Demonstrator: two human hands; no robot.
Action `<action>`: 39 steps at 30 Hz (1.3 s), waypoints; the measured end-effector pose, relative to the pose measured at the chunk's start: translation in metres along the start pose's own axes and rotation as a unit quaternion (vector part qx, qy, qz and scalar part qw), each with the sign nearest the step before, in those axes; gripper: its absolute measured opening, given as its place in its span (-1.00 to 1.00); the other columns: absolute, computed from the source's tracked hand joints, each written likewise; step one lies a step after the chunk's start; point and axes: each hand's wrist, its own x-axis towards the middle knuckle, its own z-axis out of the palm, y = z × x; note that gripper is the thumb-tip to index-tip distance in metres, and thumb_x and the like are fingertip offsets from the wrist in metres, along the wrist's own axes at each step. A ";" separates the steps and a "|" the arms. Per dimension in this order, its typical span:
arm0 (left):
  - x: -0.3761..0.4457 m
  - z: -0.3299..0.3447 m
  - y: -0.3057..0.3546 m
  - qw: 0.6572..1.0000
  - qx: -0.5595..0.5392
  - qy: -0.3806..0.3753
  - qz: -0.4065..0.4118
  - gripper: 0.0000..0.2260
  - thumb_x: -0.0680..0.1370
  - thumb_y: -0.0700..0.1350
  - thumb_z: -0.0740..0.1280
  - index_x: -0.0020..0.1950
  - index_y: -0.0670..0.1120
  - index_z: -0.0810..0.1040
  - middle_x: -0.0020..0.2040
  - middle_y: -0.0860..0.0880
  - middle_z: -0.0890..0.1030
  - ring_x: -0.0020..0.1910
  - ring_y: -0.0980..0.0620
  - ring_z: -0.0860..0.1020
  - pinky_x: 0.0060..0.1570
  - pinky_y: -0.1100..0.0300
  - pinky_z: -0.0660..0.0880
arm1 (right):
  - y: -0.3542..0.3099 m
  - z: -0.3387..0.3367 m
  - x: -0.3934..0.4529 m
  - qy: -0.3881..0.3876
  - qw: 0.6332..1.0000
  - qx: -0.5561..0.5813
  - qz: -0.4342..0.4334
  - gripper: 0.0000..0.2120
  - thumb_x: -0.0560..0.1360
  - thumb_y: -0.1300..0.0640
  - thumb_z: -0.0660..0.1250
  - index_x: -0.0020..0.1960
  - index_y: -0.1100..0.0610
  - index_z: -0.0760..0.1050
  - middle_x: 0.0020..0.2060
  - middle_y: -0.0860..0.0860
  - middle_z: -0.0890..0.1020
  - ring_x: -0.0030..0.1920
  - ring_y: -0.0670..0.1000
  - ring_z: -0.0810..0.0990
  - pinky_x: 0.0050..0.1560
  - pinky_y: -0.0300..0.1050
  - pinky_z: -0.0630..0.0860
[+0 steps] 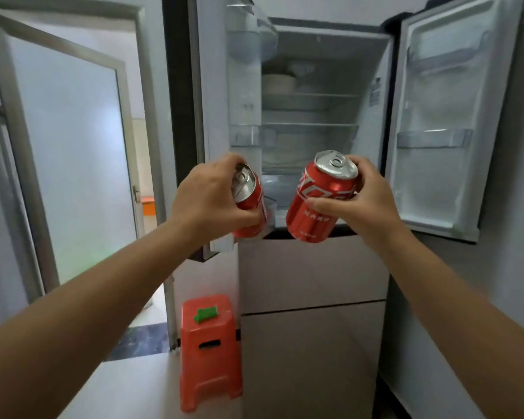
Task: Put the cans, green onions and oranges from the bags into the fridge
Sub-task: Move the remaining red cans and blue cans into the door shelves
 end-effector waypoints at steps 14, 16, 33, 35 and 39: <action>0.250 0.082 -0.021 0.959 0.148 0.241 -0.003 -0.35 0.38 0.00 0.48 0.40 -0.13 0.34 0.27 -0.16 0.50 0.23 -0.17 0.44 0.14 0.08 0.41 | 0.119 0.011 0.298 0.046 0.962 0.228 -0.144 -0.50 0.31 0.31 0.48 0.12 0.08 0.33 -0.07 -0.09 0.51 0.02 -0.01 0.53 0.14 -0.05 0.51; 0.277 0.096 -0.025 0.950 0.186 0.246 -0.045 -0.36 0.38 0.03 0.46 0.39 -0.10 0.34 0.26 -0.13 0.51 0.22 -0.15 0.44 0.14 0.07 0.40 | 0.137 0.023 0.337 0.015 0.953 0.263 -0.151 -0.52 0.32 0.31 0.47 0.14 0.12 0.34 -0.04 -0.02 0.52 0.02 0.00 0.54 0.12 -0.04 0.52; 0.359 0.119 -0.026 0.878 0.261 0.122 -0.383 -0.66 0.48 0.11 0.33 0.16 -0.06 0.53 0.09 -0.13 0.61 0.03 -0.14 0.57 -0.06 0.12 0.51 | 0.197 0.097 0.449 -0.397 0.896 0.175 -0.092 -0.45 0.51 -0.07 0.23 0.38 0.10 0.12 0.18 0.14 0.49 0.05 0.11 0.56 0.07 0.05 0.54; 0.367 0.118 -0.024 0.874 0.228 0.087 -0.420 -0.66 0.51 0.07 0.31 0.15 -0.14 0.55 -0.01 -0.16 0.58 -0.09 -0.14 0.56 -0.22 0.11 0.54 | 0.193 0.099 0.453 -0.416 0.894 0.151 -0.074 -0.45 0.51 -0.11 0.21 0.38 0.08 0.12 0.17 0.16 0.50 0.05 0.15 0.57 0.03 0.04 0.54; 0.380 0.125 -0.021 0.849 0.270 0.043 -0.452 -0.58 0.62 0.05 0.14 0.28 -0.26 0.48 0.15 -0.27 0.55 -0.24 -0.20 0.55 -0.33 0.10 0.47 | 0.181 0.107 0.453 -0.390 0.913 0.056 -0.104 -0.56 0.60 -0.04 0.02 0.38 0.18 0.15 0.26 0.22 0.44 0.11 0.17 0.51 0.06 -0.06 0.42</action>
